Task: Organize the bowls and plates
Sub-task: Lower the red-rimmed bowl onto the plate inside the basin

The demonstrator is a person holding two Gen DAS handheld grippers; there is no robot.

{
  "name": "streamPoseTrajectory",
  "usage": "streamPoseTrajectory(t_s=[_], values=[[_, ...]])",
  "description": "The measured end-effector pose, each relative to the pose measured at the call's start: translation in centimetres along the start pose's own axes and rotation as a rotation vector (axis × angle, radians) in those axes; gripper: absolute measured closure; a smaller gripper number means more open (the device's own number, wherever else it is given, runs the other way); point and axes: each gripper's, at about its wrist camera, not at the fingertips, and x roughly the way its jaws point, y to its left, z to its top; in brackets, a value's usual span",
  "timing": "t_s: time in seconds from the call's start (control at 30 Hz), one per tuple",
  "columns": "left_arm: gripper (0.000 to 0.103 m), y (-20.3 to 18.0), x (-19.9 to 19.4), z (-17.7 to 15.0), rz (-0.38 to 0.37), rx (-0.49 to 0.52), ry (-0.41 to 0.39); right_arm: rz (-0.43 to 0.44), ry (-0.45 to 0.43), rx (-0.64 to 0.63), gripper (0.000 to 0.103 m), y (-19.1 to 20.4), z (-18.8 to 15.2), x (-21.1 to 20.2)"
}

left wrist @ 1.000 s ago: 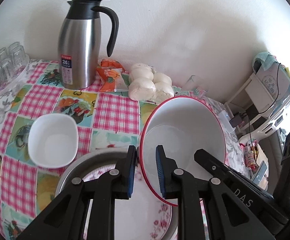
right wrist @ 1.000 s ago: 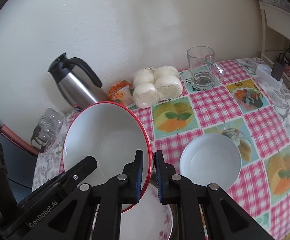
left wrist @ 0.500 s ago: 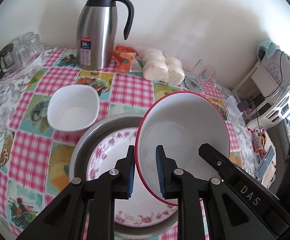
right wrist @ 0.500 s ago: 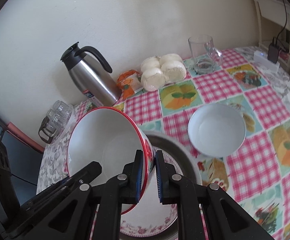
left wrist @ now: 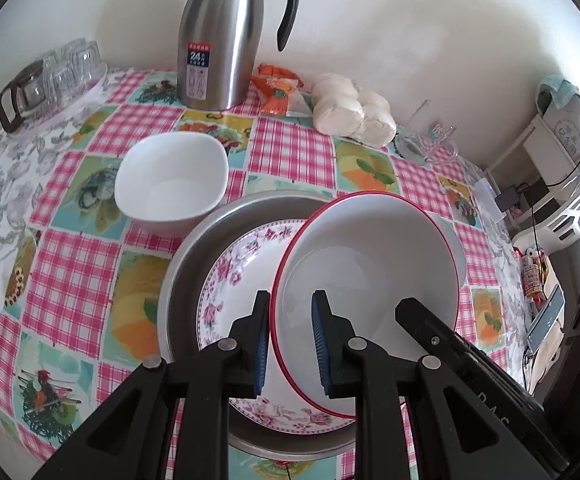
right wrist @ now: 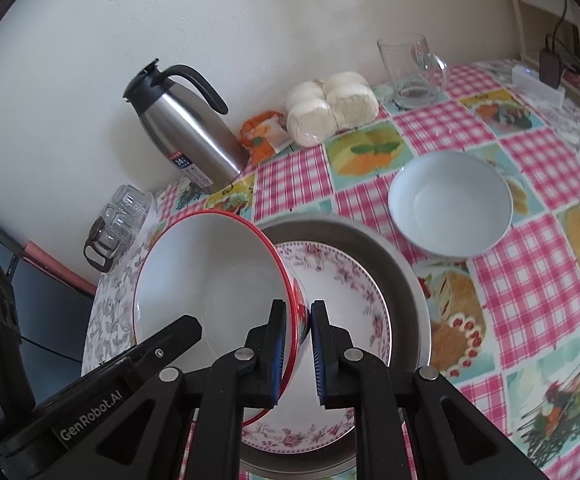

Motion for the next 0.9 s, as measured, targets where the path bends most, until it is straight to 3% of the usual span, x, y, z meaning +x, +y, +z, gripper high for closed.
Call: streamPoseTrajectory(t_s=[0.9], values=[[0.082,1.0,2.6,-0.1,0.035,-0.025,0.067,-0.011,0.073,0.042,0.089,-0.6,-0.7,2.5]])
